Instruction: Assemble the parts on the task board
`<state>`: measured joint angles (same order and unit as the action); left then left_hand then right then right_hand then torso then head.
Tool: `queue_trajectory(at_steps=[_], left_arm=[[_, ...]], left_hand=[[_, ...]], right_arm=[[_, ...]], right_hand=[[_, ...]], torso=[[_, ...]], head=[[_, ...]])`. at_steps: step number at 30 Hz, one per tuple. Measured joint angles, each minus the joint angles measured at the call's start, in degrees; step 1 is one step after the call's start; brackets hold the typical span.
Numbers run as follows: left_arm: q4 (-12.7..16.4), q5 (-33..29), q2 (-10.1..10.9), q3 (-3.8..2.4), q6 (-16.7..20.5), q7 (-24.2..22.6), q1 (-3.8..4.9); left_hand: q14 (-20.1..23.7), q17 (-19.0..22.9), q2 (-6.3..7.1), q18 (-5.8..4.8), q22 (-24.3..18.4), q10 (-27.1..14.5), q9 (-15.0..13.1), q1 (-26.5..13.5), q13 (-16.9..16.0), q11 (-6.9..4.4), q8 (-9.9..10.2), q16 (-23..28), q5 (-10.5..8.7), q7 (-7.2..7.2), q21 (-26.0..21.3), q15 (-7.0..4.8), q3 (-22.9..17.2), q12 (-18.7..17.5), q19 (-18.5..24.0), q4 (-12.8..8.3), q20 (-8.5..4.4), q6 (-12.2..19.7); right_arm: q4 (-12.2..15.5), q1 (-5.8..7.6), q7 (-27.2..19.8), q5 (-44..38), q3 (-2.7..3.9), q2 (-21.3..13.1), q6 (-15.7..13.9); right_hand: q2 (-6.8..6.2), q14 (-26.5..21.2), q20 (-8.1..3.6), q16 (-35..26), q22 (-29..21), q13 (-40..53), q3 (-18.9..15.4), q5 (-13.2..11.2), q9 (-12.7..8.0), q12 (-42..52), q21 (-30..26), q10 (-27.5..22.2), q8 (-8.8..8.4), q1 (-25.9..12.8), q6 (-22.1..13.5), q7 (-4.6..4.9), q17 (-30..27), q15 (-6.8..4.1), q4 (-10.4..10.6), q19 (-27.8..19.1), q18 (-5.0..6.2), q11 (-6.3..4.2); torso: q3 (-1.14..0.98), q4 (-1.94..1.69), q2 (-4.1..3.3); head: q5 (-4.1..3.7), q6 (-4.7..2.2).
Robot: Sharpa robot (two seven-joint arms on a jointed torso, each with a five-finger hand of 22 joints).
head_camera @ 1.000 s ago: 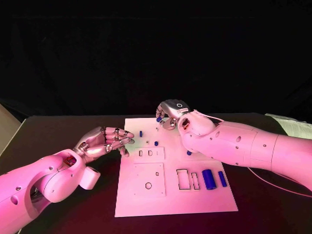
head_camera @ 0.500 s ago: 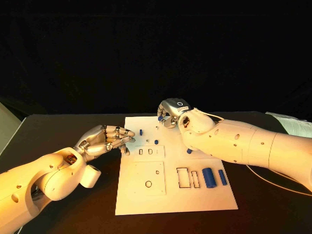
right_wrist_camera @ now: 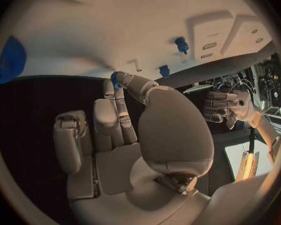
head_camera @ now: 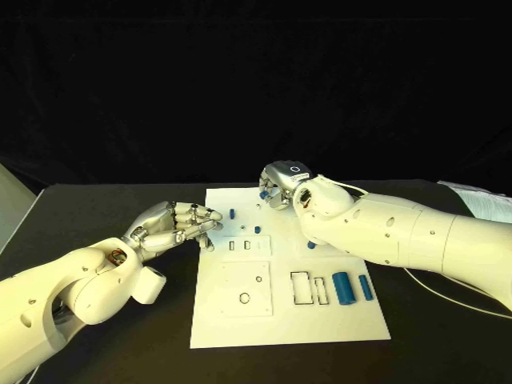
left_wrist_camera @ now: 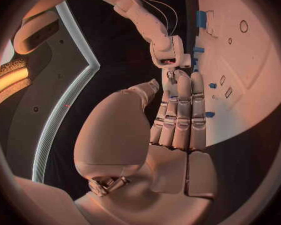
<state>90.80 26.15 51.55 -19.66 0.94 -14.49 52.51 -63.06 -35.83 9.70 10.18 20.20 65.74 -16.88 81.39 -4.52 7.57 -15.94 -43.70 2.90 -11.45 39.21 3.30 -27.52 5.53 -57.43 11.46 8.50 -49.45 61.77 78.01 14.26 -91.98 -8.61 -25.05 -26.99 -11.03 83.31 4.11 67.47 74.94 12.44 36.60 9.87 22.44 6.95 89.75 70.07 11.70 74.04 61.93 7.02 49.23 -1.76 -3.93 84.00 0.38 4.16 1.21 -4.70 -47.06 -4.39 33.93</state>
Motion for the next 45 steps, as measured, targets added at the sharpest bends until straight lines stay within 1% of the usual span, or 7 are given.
queue_trajectory(at_steps=[23, 25, 29, 33, 38, 41, 45], left_arm=[[-0.03, 0.01, -0.02, 0.00, -0.19, 0.06, 0.00], [-0.04, 0.01, -0.05, 0.00, -0.20, 0.06, 0.00], [-0.05, 0.01, -0.06, 0.00, -0.22, 0.07, 0.00], [-0.05, 0.01, -0.07, 0.00, -0.24, 0.07, 0.00], [-0.05, 0.01, -0.06, 0.00, -0.28, 0.08, 0.00], [-0.05, 0.01, -0.05, 0.00, -0.32, 0.09, 0.00], [-0.06, 0.01, -0.09, 0.00, -0.40, 0.10, 0.00]], left_hand=[[0.00, 0.07, 0.00, 0.00, 0.00, 0.00, -0.06, 0.00, 0.00, 0.00, -0.01, 0.00, 0.00, 0.00, 0.00, 0.00, 0.00, 0.00, 0.00, 0.00, 0.00, 0.00], [0.00, 0.07, 0.00, 0.00, 0.00, 0.00, -0.06, 0.00, 0.00, 0.00, -0.01, 0.00, 0.00, 0.00, 0.00, 0.00, 0.00, 0.00, 0.00, 0.00, 0.00, 0.00], [0.00, 0.06, 0.00, 0.00, 0.00, 0.00, -0.05, 0.00, 0.00, 0.00, -0.01, 0.00, 0.00, 0.00, 0.00, 0.00, 0.00, 0.00, 0.00, 0.00, 0.00, 0.00], [0.00, 0.06, 0.00, 0.00, 0.00, 0.00, -0.05, 0.00, 0.00, 0.00, -0.01, 0.00, 0.00, 0.00, 0.00, 0.00, 0.00, 0.00, 0.00, 0.00, 0.00, 0.00], [0.00, 0.06, 0.00, 0.00, 0.00, 0.00, -0.05, 0.00, 0.00, 0.00, -0.01, 0.00, 0.00, 0.00, 0.00, 0.00, 0.00, 0.00, 0.00, 0.00, 0.00, 0.00], [0.00, 0.06, 0.00, 0.00, 0.00, 0.00, -0.05, 0.00, 0.00, 0.00, -0.01, 0.00, 0.00, 0.00, 0.00, 0.00, 0.00, 0.00, 0.00, 0.00, 0.00, 0.00], [0.00, 0.11, 0.00, 0.00, 0.00, 0.00, -0.11, 0.00, -0.01, 0.00, -0.01, 0.23, 0.00, -0.19, 0.00, 0.00, 0.00, 0.00, 0.15, 0.00, 0.15, 0.19]], right_arm=[[-2.12, -0.14, -0.06, -0.08, 0.03, 1.68, -0.52], [-2.26, -0.15, -0.06, -0.08, 0.02, 1.82, -0.51], [-2.62, -0.20, -0.06, -0.08, 0.02, 2.06, -0.32], [-3.05, -0.28, -0.10, -0.05, 0.01, 2.36, -0.07], [-3.56, -0.33, -0.16, -0.01, 0.00, 2.65, 0.15], [-3.96, -0.37, -0.23, 0.02, -0.01, 2.84, 0.26], [-4.34, -0.39, -0.31, 0.04, -0.02, 2.93, 0.38]], right_hand=[[-0.13, 0.00, 0.00, 0.00, -0.02, 0.16, -0.01, -0.14, 0.07, -0.36, 0.00, 0.08, -0.32, -0.18, -0.74, 0.34, -0.48, 0.00, -0.01, 0.00, 0.00, -0.07], [0.02, 0.00, 0.00, 0.00, -0.02, 0.16, -0.02, -0.23, 0.07, -0.37, 0.00, 0.17, -0.35, -0.33, -0.97, 0.17, -0.58, 0.00, 0.00, 0.00, 0.00, -0.17], [0.24, 0.00, 0.00, 0.00, -0.02, 0.46, -0.16, -0.25, 0.02, -0.37, 0.00, 0.49, -0.70, -1.01, -1.34, 0.31, -0.79, 0.01, 0.14, 0.00, 0.00, -0.46], [0.17, -0.23, 0.00, 0.00, -0.03, 0.50, 0.04, -0.21, 0.08, -1.02, 0.00, 0.29, -1.64, -1.50, -2.82, 0.79, -1.12, 0.23, 0.34, 0.00, 0.00, -0.80], [-0.44, -0.21, 0.00, 0.00, -0.03, 0.33, 0.18, -0.20, 0.00, -1.32, 0.00, -0.58, -2.20, -1.50, -3.61, 1.09, -1.24, 0.22, 0.47, 0.00, 0.00, -0.26], [-0.44, -0.21, 0.00, 0.00, -0.03, 0.33, 0.18, -0.20, 0.00, -1.68, 0.00, -0.90, -2.40, -1.50, -4.09, 1.24, -1.24, 0.22, 0.48, 0.00, 0.00, 0.03], [-0.74, -0.21, 0.00, 0.00, -0.04, 0.11, 0.42, -0.20, 0.00, -2.14, 0.00, -1.81, -2.70, -1.80, -4.38, 1.52, -1.34, 0.64, 0.72, 0.00, 0.00, 0.36]], torso=[[-0.01, 0.08, 0.01], [-0.01, 0.11, 0.01], [-0.01, 0.11, 0.01], [-0.02, 0.11, 0.01], [-0.04, 0.07, 0.02], [-0.04, 0.08, 0.03], [-0.04, 0.09, 0.04]], head=[[0.02, 0.15], [0.02, 0.16], [-0.02, 0.20], [-0.02, 0.25], [0.00, 0.30], [0.00, 0.31], [-0.08, 0.35]])
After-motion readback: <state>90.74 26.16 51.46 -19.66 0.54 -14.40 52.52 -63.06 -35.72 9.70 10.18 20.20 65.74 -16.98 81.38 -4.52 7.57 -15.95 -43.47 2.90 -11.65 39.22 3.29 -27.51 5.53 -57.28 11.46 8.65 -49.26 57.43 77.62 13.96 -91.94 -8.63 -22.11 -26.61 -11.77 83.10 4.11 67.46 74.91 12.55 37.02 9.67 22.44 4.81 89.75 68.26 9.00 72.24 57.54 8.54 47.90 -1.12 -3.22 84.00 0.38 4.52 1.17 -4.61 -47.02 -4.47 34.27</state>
